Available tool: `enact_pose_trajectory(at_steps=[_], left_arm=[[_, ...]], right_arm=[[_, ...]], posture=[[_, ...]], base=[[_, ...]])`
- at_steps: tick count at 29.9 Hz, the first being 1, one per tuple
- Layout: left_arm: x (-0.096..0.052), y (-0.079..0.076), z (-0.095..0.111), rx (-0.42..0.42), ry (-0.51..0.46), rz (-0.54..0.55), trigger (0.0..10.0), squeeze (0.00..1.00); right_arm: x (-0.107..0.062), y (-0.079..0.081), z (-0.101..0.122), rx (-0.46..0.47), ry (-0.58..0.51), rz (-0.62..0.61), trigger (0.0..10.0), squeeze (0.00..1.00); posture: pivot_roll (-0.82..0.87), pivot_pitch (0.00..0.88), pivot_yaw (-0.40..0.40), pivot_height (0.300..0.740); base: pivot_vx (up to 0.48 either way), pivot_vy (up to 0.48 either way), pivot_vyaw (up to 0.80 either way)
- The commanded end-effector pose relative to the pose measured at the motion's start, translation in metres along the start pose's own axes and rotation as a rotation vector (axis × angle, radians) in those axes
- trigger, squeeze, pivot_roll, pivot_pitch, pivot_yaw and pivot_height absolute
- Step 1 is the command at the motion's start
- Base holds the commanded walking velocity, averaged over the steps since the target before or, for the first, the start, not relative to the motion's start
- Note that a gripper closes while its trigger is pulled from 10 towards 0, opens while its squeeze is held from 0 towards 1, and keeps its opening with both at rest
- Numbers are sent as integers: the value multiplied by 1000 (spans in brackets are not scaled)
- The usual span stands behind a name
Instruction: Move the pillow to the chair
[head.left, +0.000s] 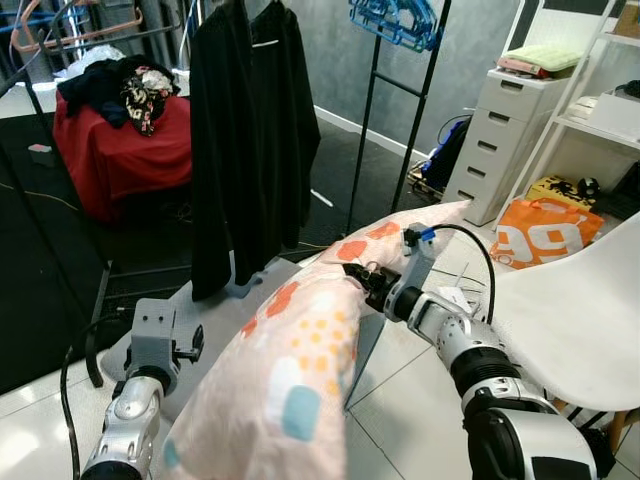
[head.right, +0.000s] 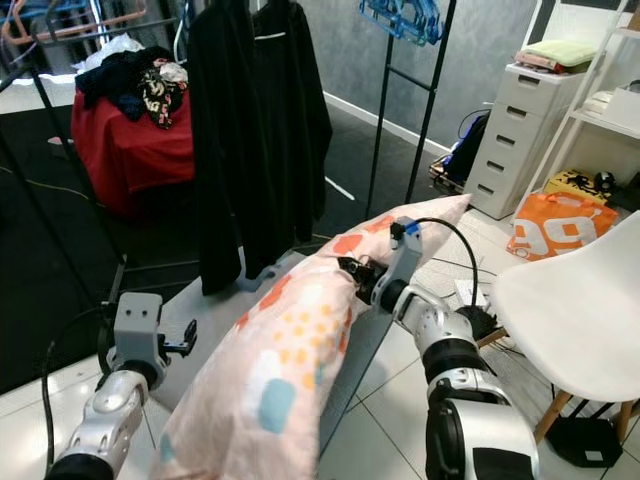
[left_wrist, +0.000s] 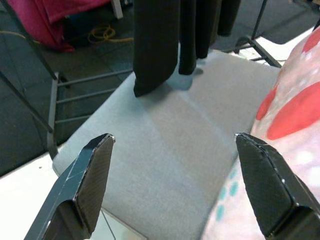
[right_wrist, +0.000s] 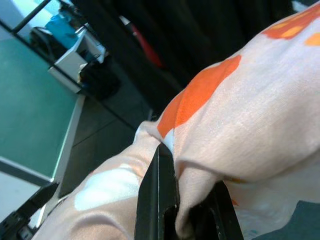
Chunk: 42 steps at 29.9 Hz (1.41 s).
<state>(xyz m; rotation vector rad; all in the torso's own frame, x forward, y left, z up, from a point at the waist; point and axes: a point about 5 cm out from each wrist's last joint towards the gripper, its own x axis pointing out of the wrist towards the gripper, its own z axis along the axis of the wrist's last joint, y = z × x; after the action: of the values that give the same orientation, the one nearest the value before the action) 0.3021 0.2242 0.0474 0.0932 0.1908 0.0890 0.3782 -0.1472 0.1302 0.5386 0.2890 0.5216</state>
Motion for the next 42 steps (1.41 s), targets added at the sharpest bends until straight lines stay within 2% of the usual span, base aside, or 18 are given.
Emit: enact_pose_trajectory(at_steps=[1, 5, 19, 31, 36, 42], left_arm=[[-2, 1, -7, 6, 34, -9, 10000, 0], [-3, 0, -9, -8, 45, -12, 10000, 0], [-2, -5, -9, -8, 42, -29, 10000, 0], [-2, -5, -9, -21, 43, -31, 10000, 0], [-5, -4, -16, -23, 71, -31, 10000, 0], [-8, -4, -24, -10, 103, -36, 10000, 0]], right_arm=[[-2, -1, 13, -24, -71, -5, 10000, 0], [-3, -3, 15, -22, -85, -15, 10000, 0], [-6, -8, 21, -39, -113, -63, 10000, 0], [-6, -12, 21, -28, -120, -112, 10000, 0], [-8, -13, 17, -36, -128, -90, 10000, 0], [-12, -21, 5, -48, -91, -132, 10000, 0]], posture=[[-144, 0, -60, 673], [-144, 0, -60, 673], [-142, 0, -62, 718], [-139, 0, -63, 718], [-137, 0, -64, 733], [-137, 0, -65, 740]], base=[[0, 0, 0], [0, 0, 0], [0, 0, -61], [0, 0, 0], [0, 0, 0], [0, 0, 0]])
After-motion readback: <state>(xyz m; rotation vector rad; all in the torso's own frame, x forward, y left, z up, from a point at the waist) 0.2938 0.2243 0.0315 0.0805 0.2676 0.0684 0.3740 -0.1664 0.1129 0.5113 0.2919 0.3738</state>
